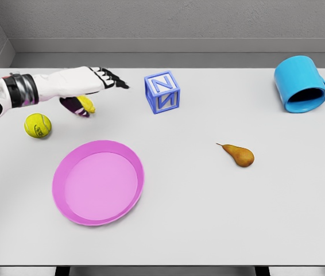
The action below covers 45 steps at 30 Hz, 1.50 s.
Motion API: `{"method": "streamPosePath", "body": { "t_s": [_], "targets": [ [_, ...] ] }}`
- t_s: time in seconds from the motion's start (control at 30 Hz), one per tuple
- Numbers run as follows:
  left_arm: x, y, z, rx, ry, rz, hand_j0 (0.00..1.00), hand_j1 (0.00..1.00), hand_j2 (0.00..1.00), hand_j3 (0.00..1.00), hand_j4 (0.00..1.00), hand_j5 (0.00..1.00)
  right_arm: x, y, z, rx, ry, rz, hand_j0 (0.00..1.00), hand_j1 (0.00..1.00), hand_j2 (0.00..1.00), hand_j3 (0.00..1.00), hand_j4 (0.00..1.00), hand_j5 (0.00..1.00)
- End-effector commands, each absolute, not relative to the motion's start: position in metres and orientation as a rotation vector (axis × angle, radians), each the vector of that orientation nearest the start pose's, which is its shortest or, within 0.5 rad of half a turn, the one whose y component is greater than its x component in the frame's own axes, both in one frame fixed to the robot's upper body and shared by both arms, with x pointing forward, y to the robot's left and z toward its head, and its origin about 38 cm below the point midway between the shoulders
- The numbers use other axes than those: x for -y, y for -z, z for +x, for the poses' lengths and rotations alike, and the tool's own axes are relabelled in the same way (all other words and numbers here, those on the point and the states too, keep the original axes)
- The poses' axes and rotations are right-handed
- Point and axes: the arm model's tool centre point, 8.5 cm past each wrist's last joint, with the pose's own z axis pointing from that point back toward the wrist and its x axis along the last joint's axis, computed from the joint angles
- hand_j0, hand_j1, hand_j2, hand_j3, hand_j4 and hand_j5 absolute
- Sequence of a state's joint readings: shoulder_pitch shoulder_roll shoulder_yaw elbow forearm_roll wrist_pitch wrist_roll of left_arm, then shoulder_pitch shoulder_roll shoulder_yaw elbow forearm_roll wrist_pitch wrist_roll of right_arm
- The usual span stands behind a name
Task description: Put the lemon on the plate with left arm
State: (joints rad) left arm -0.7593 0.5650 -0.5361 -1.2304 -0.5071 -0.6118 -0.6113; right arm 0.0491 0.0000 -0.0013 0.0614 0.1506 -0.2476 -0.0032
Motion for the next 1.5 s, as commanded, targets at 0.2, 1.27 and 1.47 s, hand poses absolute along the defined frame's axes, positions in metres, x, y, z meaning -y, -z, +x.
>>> {"method": "streamPosePath", "body": {
  "t_s": [0.2,1.27,1.47],
  "targets": [
    [-0.272,-0.185,0.513,1.265,1.910,0.441,1.00,1.00,1.00,1.00,1.00,1.00,0.268,0.258,-0.027,0.130,-0.152,-0.063,1.00,1.00,1.00,1.00,1.00,1.00],
    [-0.296,-0.187,0.518,1.148,1.939,0.479,1.00,1.00,1.00,1.00,1.00,1.00,0.268,0.258,-0.027,0.132,-0.152,-0.063,1.00,1.00,1.00,1.00,1.00,1.00],
    [-0.296,-0.185,0.519,1.144,1.932,0.475,1.00,1.00,1.00,1.00,1.00,1.00,0.268,0.258,-0.027,0.130,-0.152,-0.063,1.00,1.00,1.00,1.00,1.00,1.00]
  ]
}}
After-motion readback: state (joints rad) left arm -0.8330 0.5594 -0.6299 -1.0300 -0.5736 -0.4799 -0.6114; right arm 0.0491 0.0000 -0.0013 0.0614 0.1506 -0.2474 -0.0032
